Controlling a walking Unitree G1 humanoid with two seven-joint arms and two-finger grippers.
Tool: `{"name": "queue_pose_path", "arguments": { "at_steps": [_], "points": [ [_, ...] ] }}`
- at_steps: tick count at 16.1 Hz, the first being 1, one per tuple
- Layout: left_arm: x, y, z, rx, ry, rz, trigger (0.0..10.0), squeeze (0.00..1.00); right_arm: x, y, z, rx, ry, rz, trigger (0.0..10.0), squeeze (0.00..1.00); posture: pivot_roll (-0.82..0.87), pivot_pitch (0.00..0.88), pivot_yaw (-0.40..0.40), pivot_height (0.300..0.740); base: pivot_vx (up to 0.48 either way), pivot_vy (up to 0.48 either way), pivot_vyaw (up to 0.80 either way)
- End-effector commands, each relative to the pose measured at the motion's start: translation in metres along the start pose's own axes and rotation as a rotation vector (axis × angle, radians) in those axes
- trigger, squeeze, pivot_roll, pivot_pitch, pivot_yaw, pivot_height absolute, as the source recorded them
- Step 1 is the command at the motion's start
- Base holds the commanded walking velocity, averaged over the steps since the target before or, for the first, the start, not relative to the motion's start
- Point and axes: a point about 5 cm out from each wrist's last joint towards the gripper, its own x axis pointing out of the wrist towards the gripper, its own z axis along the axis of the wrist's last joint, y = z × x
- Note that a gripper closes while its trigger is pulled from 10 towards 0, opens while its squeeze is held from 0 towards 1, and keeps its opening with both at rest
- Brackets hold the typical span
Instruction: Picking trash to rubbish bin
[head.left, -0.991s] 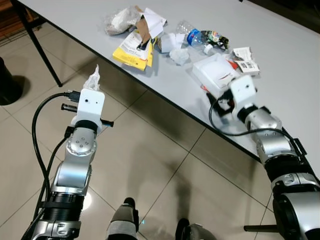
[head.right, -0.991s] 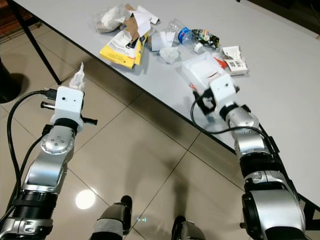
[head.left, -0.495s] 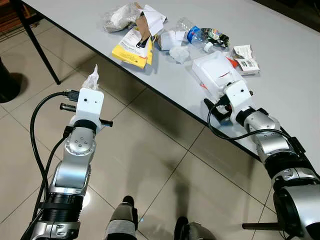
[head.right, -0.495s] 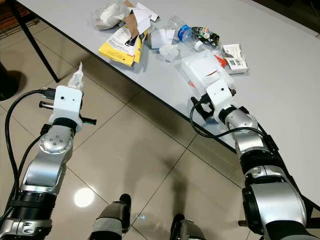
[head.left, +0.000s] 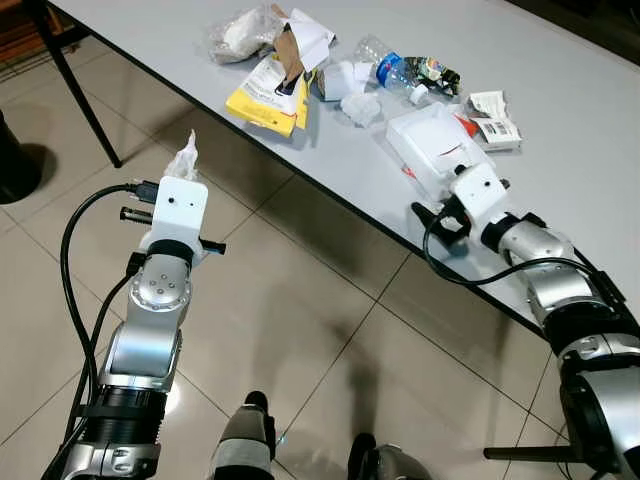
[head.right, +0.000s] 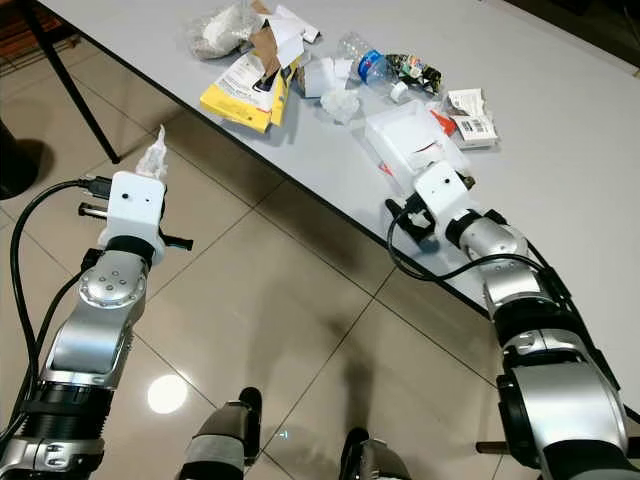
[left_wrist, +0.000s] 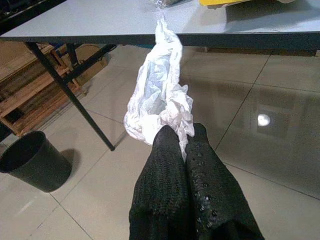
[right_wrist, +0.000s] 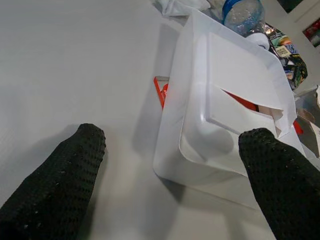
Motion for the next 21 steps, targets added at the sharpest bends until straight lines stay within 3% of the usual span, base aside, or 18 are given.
{"name": "queue_pose_path", "arguments": {
  "at_steps": [1,6,8,11,12,15,18,21],
  "points": [
    [-0.002,-0.002,-0.001,0.001,0.004,-0.003,0.0,0.0,-0.015,0.005,-0.026,0.004,0.093,0.052,10.0,0.0,0.45,0.276,-0.113,0.74,0.0,0.0,0.0],
    [0.0,-0.004,-0.002,-0.002,0.011,-0.01,0.0,0.0,-0.042,-0.009,-0.038,-0.014,0.1,0.098,10.0,0.0,0.43,0.27,-0.112,0.74,0.0,0.0,0.0],
    [0.0,-0.004,-0.002,-0.004,0.012,-0.009,0.0,0.0,-0.044,-0.018,-0.032,-0.024,0.067,0.059,10.0,0.0,0.43,0.267,-0.114,0.74,0.0,0.0,0.0],
    [0.001,-0.005,-0.002,-0.007,0.011,-0.008,0.0,0.0,-0.035,-0.028,-0.012,-0.013,-0.016,-0.011,10.0,0.0,0.43,0.266,-0.114,0.74,0.0,0.0,0.0],
    [0.001,-0.006,-0.001,-0.008,0.009,-0.009,0.0,0.0,-0.023,-0.028,0.002,0.0,-0.064,-0.031,10.0,0.0,0.43,0.264,-0.115,0.74,0.0,0.0,0.0],
    [0.0,-0.004,0.0,-0.006,0.007,-0.001,0.0,0.0,-0.006,-0.022,0.019,0.024,-0.113,-0.043,10.0,0.0,0.45,0.267,-0.116,0.74,0.0,0.0,0.0],
    [-0.001,-0.001,-0.002,0.001,0.012,0.006,0.0,0.0,0.003,-0.015,0.021,0.053,-0.101,-0.03,10.0,0.0,0.46,0.27,-0.116,0.74,0.0,0.0,0.0],
    [-0.001,0.001,-0.002,0.004,0.011,0.008,0.0,0.0,0.011,0.0,0.012,0.071,-0.002,0.063,10.0,0.0,0.47,0.271,-0.115,0.74,0.0,0.0,0.0]
  ]
}}
